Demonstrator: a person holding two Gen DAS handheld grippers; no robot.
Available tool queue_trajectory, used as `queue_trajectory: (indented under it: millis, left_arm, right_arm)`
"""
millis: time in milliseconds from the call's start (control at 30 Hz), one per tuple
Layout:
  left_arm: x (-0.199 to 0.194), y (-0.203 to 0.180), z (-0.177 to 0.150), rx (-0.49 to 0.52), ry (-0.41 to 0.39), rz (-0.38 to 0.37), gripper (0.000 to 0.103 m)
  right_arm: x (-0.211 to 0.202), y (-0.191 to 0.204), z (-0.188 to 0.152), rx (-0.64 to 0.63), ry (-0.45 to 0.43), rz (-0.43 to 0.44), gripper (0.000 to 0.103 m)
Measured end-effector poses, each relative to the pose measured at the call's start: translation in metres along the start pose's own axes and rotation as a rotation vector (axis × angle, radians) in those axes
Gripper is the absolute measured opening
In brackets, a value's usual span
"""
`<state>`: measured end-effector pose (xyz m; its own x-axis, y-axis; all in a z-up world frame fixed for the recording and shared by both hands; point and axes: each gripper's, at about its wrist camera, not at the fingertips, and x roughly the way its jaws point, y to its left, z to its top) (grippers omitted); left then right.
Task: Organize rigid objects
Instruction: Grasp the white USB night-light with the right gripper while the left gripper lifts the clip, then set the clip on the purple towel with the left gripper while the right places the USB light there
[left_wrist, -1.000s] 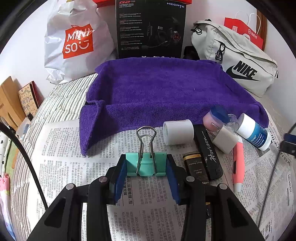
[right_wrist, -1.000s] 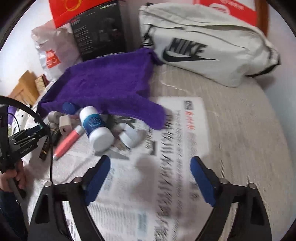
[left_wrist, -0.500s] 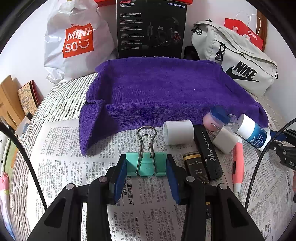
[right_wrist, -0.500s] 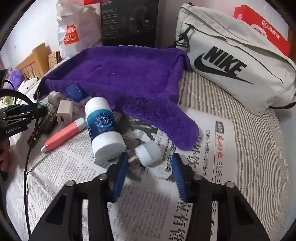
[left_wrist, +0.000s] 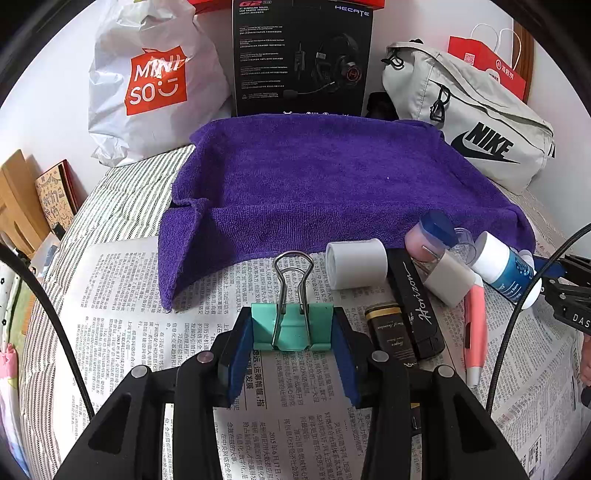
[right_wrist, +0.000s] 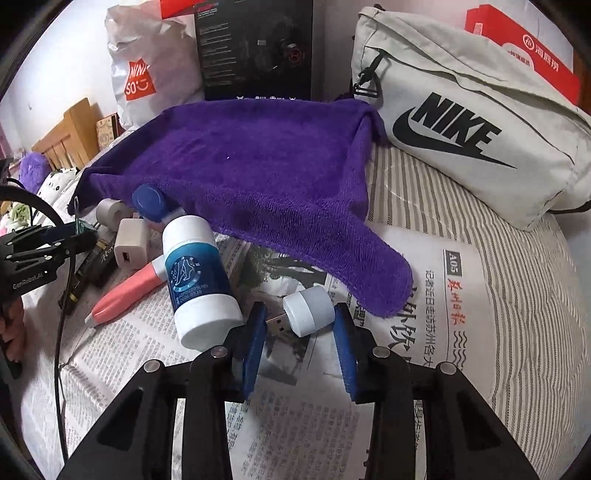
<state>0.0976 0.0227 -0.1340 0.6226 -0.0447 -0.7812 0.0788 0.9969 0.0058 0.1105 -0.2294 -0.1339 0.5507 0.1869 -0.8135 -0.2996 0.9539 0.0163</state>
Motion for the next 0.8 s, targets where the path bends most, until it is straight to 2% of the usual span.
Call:
queue_trajectory:
  millis: [267,467,800]
  left_arm:
    - [-0.003,0.001,0.000,0.012,0.016,0.007,0.039]
    - [-0.010,0.011,-0.001,-0.028,0.039,-0.029,0.039]
    - [-0.039,0.027,0.010,-0.083,-0.011,-0.064,0.039]
  right_arm:
    - [-0.010,-0.016,-0.001,0.085,0.031,0.023,0.036]
    - [-0.022,-0.022,0.000,0.111,0.012,0.028,0.036]
    - [-0.038,-0.020,0.023,0.093,-0.032,0.039,0.036]
